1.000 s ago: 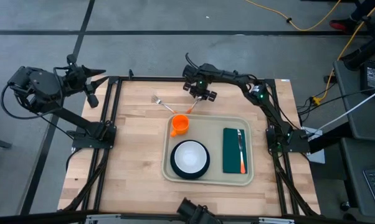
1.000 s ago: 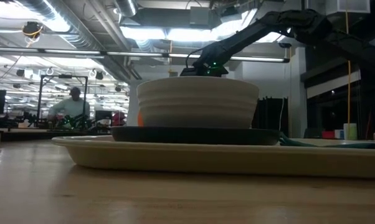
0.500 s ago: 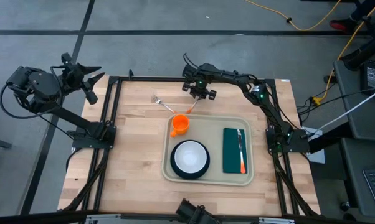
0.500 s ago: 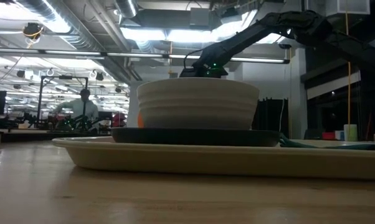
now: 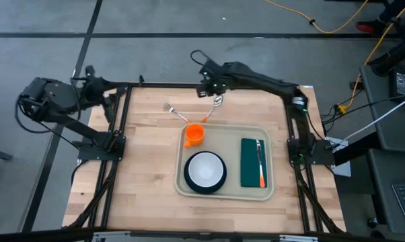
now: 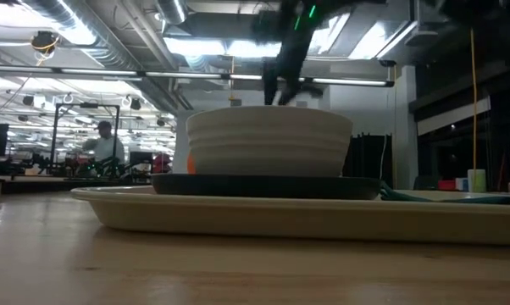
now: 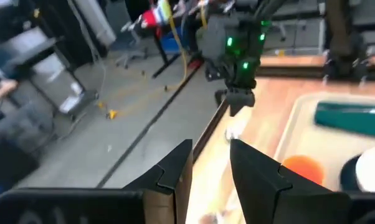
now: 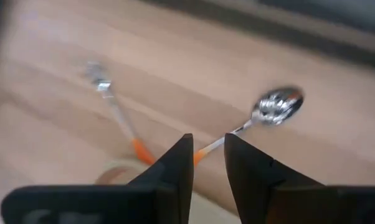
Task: Set up tray
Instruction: Put the orange spoon on the green napkin to the left of the orange knife
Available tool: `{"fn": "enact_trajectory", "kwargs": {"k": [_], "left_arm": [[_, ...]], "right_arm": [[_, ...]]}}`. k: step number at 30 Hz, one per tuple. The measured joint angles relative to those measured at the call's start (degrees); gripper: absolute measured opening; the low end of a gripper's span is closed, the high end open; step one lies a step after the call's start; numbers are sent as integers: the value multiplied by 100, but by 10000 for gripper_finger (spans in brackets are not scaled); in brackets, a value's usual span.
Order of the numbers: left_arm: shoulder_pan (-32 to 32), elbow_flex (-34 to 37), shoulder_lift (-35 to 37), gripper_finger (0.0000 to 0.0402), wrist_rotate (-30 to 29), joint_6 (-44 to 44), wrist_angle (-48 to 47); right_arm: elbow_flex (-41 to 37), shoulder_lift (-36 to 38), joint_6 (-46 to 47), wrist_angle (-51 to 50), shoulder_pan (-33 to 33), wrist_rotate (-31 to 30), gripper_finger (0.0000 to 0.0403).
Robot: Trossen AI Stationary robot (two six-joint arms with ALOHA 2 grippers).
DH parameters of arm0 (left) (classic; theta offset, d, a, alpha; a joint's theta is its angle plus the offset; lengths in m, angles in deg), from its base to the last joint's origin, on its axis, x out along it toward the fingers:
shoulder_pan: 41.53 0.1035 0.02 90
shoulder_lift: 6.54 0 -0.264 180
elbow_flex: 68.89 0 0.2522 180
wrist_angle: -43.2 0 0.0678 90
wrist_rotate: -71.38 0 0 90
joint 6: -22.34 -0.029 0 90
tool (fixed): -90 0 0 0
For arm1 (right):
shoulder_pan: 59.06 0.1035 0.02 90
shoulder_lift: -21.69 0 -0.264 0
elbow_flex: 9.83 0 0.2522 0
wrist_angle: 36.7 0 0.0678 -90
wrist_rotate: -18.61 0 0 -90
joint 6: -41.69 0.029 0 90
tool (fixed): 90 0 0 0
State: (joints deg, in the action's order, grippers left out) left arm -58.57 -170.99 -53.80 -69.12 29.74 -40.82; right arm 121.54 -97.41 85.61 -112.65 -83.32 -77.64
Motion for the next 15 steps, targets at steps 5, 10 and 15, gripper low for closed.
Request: {"fn": "enact_trajectory", "kwargs": {"k": [5, 10, 15], "left_arm": [[267, -2, -583, 102, -44, -1312, 1746], [1467, -7, -1331, 102, 877, -1842, 2882], [3103, -5, -2481, 102, 3251, -840, 2867]], "right_arm": [[7, 1270, -932, -51, 481, -823, 94], [11, 2408, -1782, -51, 889, -1273, 94], [11, 3155, -2492, -213, 1225, -1363, 94]]}}
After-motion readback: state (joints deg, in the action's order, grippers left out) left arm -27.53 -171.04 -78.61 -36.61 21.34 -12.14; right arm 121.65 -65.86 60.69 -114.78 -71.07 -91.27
